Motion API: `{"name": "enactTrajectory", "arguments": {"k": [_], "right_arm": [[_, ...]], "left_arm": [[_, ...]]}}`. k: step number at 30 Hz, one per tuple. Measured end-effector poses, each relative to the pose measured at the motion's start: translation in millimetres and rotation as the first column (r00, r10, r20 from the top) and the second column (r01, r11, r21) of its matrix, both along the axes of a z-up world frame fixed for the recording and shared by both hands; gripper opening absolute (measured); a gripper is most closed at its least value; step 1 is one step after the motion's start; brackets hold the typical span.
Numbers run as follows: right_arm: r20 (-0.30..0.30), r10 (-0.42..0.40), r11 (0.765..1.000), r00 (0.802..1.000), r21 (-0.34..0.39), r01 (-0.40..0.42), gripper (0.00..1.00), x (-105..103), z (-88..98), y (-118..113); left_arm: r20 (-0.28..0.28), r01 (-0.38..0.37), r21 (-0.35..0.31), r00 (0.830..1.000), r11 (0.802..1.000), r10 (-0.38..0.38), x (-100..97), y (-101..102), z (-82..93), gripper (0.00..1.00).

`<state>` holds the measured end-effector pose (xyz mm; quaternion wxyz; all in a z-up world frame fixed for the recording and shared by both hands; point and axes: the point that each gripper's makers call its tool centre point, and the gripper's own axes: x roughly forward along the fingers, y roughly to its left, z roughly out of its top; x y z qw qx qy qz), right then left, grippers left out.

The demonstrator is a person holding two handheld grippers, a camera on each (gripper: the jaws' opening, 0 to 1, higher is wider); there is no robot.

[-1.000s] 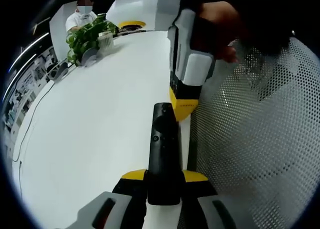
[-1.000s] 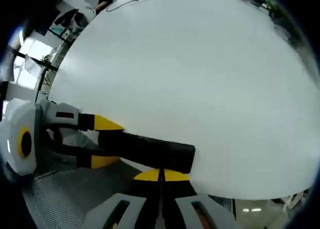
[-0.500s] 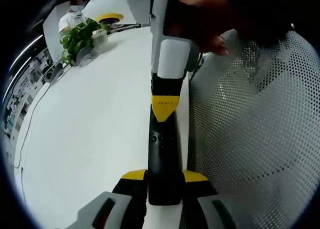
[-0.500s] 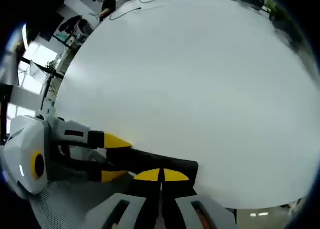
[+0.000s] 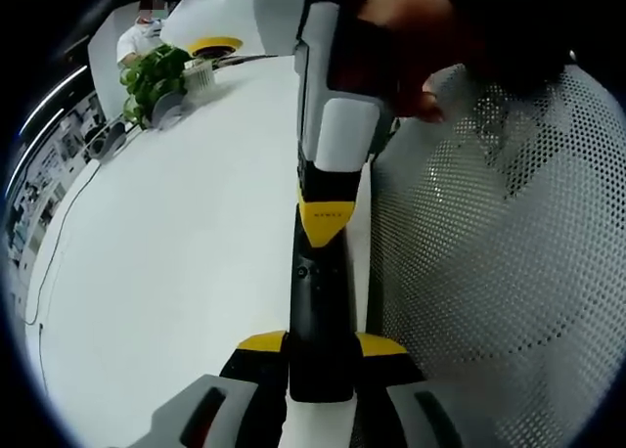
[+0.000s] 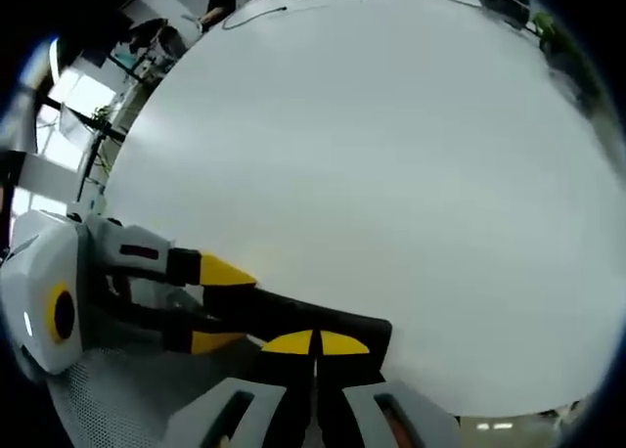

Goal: Press the specified remote control buttons in sequence, fully releasing each button before pressing the next.

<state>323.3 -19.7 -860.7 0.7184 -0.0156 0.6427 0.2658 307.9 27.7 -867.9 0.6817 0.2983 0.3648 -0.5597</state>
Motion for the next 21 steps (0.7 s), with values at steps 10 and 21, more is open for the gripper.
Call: {"name": "enactTrajectory", "arguments": {"k": [10,21], "right_arm": [[0.014,-0.021,1.0,1.0,-0.002,0.021,0.0,1.3,-1.5,-2.2],[-0.03,-0.104,0.993,0.994,0.044,0.105,0.0,1.2,-0.2,-2.3]], "left_arm": [[-0.008,0.025,0.018,1.0,1.0,-0.025,-1.5,7.6,-0.4,0.25],[-0.01,0.034,0.028,0.999,0.999,-0.033,-2.8,9.8,-0.2,0.25]]}}
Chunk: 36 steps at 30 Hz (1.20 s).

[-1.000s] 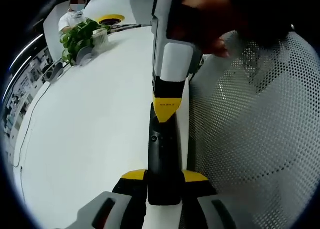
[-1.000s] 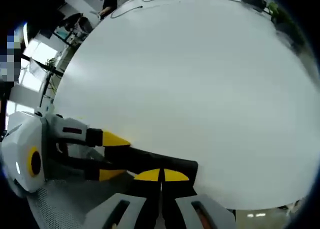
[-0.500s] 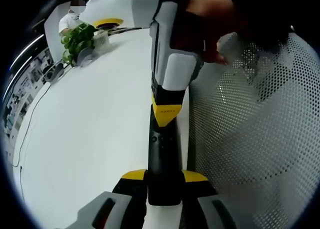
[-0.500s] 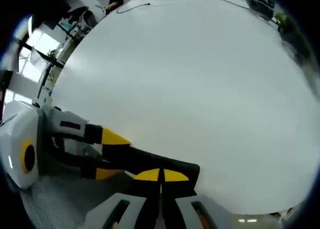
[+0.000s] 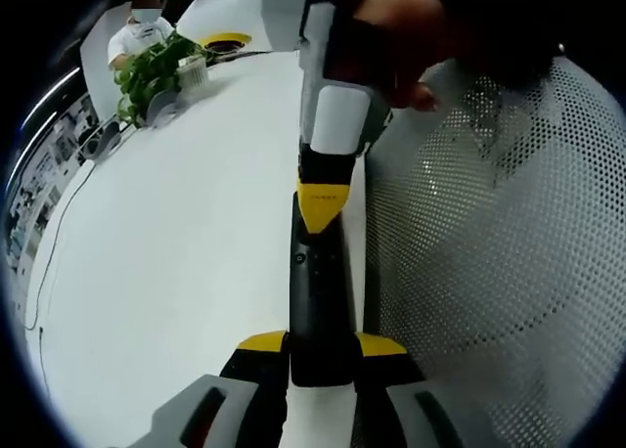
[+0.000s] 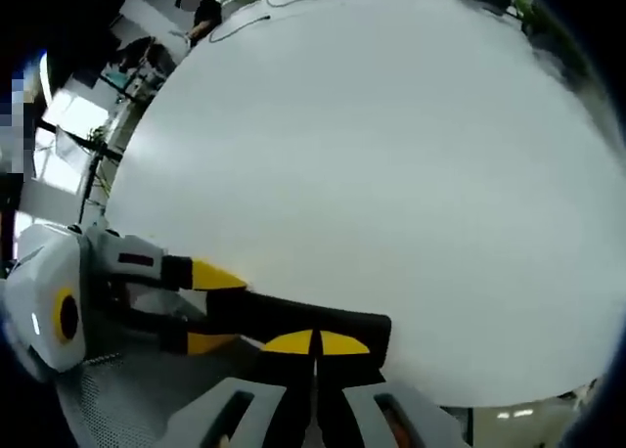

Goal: Press the specified remote control buttons in sequence, fully releasing each button before pressing the next.

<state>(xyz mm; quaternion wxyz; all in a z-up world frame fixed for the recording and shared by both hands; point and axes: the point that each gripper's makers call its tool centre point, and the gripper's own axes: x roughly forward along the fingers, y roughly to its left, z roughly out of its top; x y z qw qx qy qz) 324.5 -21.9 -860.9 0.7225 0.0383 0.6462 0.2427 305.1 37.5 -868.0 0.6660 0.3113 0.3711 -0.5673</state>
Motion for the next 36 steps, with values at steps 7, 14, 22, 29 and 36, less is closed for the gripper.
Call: {"name": "enactTrajectory", "arguments": {"k": [7,14,22,29,36], "right_arm": [[0.057,0.094,0.995,0.994,-0.046,-0.091,0.0,-2.4,0.8,2.8],[0.09,0.151,0.987,0.984,-0.074,-0.144,0.0,-3.2,0.8,4.2],[0.124,0.166,0.984,0.978,-0.091,-0.156,0.0,-2.1,-0.5,2.7],[0.092,0.088,0.993,0.992,-0.087,-0.08,0.0,0.7,-0.6,0.9],[0.09,0.111,0.993,0.99,-0.049,-0.107,0.0,1.8,-0.4,1.5]], "left_arm": [[-0.003,0.019,0.01,1.0,1.0,-0.019,-0.1,-0.7,0.1,0.25],[-0.003,0.009,0.001,1.0,1.0,-0.009,-0.3,-1.3,0.3,0.25],[-0.005,0.008,0.01,1.0,1.0,-0.008,0.8,-1.5,-0.2,0.25],[-0.005,-0.003,0.012,1.0,1.0,0.003,1.6,-2.6,-0.6,0.25],[-0.003,0.017,0.013,1.0,1.0,-0.017,2.0,-4.0,-1.0,0.25]]}}
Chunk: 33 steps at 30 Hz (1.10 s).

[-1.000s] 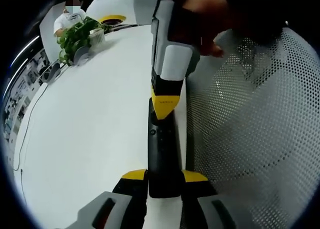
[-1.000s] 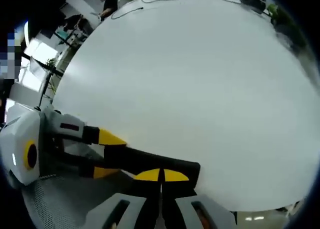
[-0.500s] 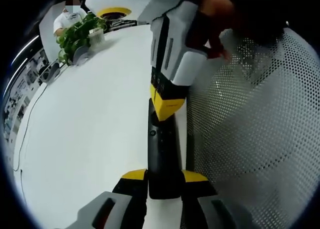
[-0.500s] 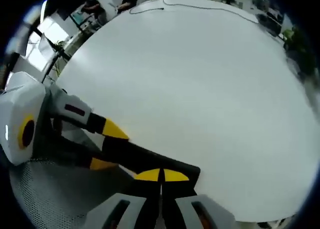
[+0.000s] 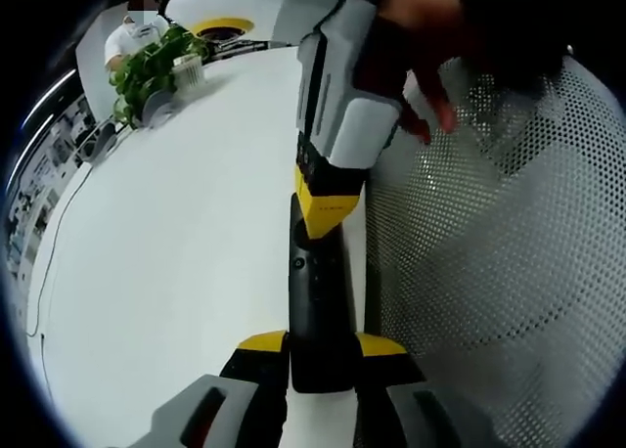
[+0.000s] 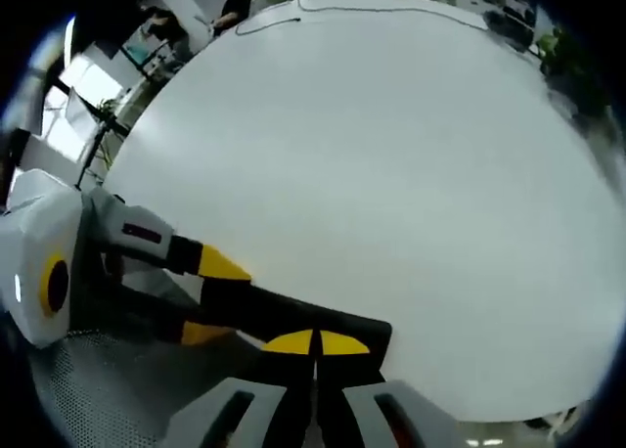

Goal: Press the specified remote control buttons in sequence, fully releasing each button before pressing the next.

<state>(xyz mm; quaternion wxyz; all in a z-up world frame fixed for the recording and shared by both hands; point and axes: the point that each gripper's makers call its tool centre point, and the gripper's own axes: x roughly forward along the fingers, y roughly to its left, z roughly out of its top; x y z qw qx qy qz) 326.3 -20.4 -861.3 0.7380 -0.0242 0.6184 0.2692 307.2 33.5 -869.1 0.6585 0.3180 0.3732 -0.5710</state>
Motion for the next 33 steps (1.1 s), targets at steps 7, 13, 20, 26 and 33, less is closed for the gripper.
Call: {"name": "enactTrajectory", "arguments": {"k": [7,13,20,26,33], "right_arm": [[-0.053,0.003,1.0,0.999,0.009,-0.003,0.0,-0.1,1.0,-0.2],[-0.026,-0.011,0.999,1.0,0.04,0.012,0.0,4.5,4.3,6.8],[-0.01,0.014,0.995,1.0,0.102,-0.013,0.0,7.0,5.9,23.9],[-0.019,0.029,0.995,0.999,0.092,-0.027,0.0,5.2,1.7,25.4],[-0.036,-0.026,0.993,0.999,0.113,0.03,0.0,7.8,0.6,24.8]], "left_arm": [[0.005,0.017,-0.006,1.0,1.0,-0.017,-0.6,-0.7,0.3,0.25],[0.004,0.011,-0.012,1.0,1.0,-0.011,0.0,-1.4,0.1,0.25],[0.003,0.005,-0.02,1.0,1.0,-0.005,-0.2,-2.1,0.3,0.25],[0.002,0.003,-0.027,1.0,1.0,-0.003,0.7,-2.2,0.3,0.25],[0.0,-0.004,-0.029,1.0,1.0,0.004,1.5,-2.7,0.5,0.25]]}}
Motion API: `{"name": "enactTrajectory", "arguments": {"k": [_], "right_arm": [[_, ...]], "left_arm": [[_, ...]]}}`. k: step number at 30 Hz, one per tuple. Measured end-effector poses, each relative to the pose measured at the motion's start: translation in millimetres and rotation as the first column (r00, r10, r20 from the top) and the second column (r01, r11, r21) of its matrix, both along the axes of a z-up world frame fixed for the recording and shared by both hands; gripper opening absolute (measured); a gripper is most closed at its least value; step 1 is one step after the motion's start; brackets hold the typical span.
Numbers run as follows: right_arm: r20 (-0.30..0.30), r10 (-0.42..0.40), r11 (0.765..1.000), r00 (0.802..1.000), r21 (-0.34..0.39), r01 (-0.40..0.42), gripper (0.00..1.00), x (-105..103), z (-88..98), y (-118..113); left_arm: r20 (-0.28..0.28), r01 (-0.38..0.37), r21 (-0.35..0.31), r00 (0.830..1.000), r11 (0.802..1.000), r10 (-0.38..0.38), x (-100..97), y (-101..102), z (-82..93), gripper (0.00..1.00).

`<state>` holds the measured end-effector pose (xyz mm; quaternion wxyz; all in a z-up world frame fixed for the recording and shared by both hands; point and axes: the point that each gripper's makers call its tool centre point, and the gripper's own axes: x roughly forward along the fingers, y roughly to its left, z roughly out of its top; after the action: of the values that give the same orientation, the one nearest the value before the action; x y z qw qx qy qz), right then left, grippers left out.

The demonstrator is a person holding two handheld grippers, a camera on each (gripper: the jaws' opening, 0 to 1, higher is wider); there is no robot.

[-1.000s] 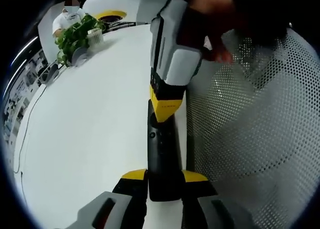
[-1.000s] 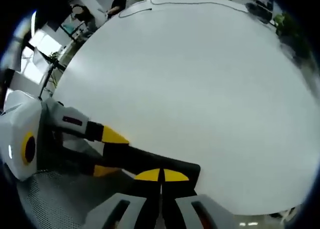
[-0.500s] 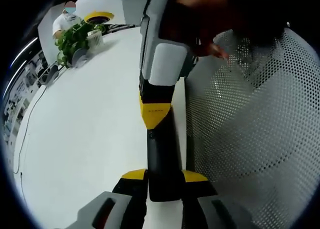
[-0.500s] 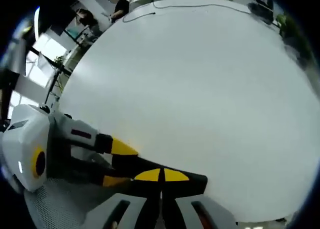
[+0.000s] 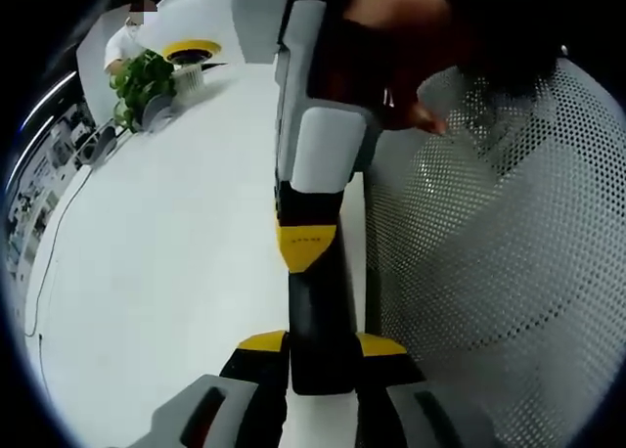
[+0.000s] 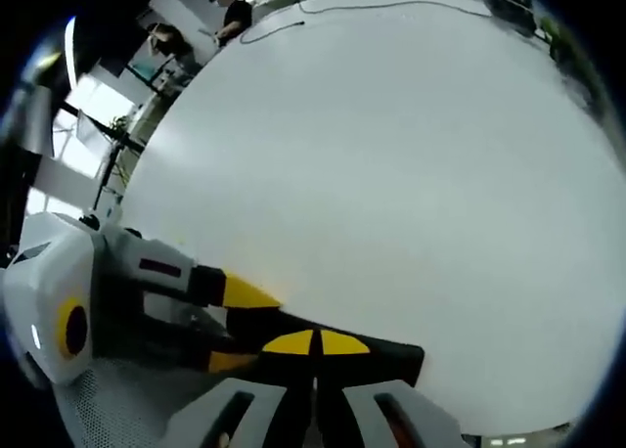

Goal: Press the specified remote control buttons in sequence, fully releasing each button before pressing the next.

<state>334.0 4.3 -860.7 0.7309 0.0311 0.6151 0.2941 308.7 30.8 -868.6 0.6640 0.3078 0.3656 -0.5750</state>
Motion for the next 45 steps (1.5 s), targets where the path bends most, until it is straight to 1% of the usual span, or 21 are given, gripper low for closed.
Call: {"name": "enactTrajectory", "arguments": {"k": [5,7,10,16,18,19,20,24,27,29,33,36,40,45], "right_arm": [[0.0,-0.011,1.0,1.0,-0.004,0.011,0.0,3.2,-1.6,0.5],[-0.02,-0.054,0.998,0.998,0.01,0.054,0.0,3.9,-2.1,-0.3],[-0.025,-0.069,0.997,0.997,0.024,0.07,0.0,3.8,-1.5,-1.1],[-0.026,-0.067,0.997,0.997,0.026,0.067,0.0,4.0,-1.2,0.2],[-0.03,-0.054,0.998,0.998,0.019,0.055,0.0,3.3,0.3,0.7],[-0.038,-0.037,0.999,0.999,0.004,0.037,0.0,1.5,0.0,-0.8],[-0.036,-0.036,0.999,0.999,0.007,0.037,0.0,2.0,0.2,-0.6],[-0.047,-0.046,0.999,0.998,-0.011,0.045,0.0,0.0,1.6,-9.3],[-0.043,-0.055,0.998,0.998,-0.02,0.054,0.0,0.2,3.3,-13.9],[-0.051,-0.057,0.998,0.997,-0.016,0.056,0.0,-1.9,3.9,-13.1],[-0.096,-0.036,0.999,0.995,0.001,0.036,0.0,-10.3,3.7,-6.3],[-0.104,-0.023,1.0,0.994,0.003,0.024,0.0,-12.9,4.3,-5.1],[-0.108,-0.03,0.999,0.994,0.016,0.031,0.0,-11.6,3.1,-4.0],[-0.123,-0.033,0.999,0.992,0.015,0.035,0.0,-13.3,0.8,-4.4]], "left_arm": [[0.001,-0.01,-0.005,1.0,1.0,0.01,1.3,-1.6,0.3,0.25],[0.002,-0.011,-0.007,1.0,1.0,0.011,1.3,-1.8,0.4,0.25],[0.001,-0.012,-0.007,1.0,1.0,0.012,1.6,-1.8,0.6,0.25],[0.001,-0.013,-0.008,1.0,1.0,0.013,1.7,-1.7,0.5,0.25],[0.003,-0.013,-0.009,1.0,1.0,0.013,2.3,-1.9,0.4,0.25],[0.004,-0.012,-0.01,1.0,1.0,0.012,2.4,-1.9,0.4,0.25],[0.004,-0.011,-0.011,1.0,1.0,0.011,2.4,-1.9,0.5,0.25],[0.004,-0.01,-0.014,1.0,1.0,0.01,2.5,-1.8,0.5,0.25],[0.005,-0.009,-0.013,1.0,1.0,0.009,2.4,-1.8,0.6,0.25],[0.005,-0.008,-0.012,1.0,1.0,0.008,2.5,-1.9,0.5,0.25],[0.005,-0.008,-0.011,1.0,1.0,0.008,2.4,-2.0,0.4,0.25],[0.006,-0.006,-0.01,1.0,1.0,0.006,2.2,-2.0,0.3,0.25],[0.006,-0.005,-0.01,1.0,1.0,0.006,2.2,-2.1,0.2,0.25],[0.007,-0.005,-0.009,1.0,1.0,0.005,1.6,-2.4,0.1,0.25]]}}
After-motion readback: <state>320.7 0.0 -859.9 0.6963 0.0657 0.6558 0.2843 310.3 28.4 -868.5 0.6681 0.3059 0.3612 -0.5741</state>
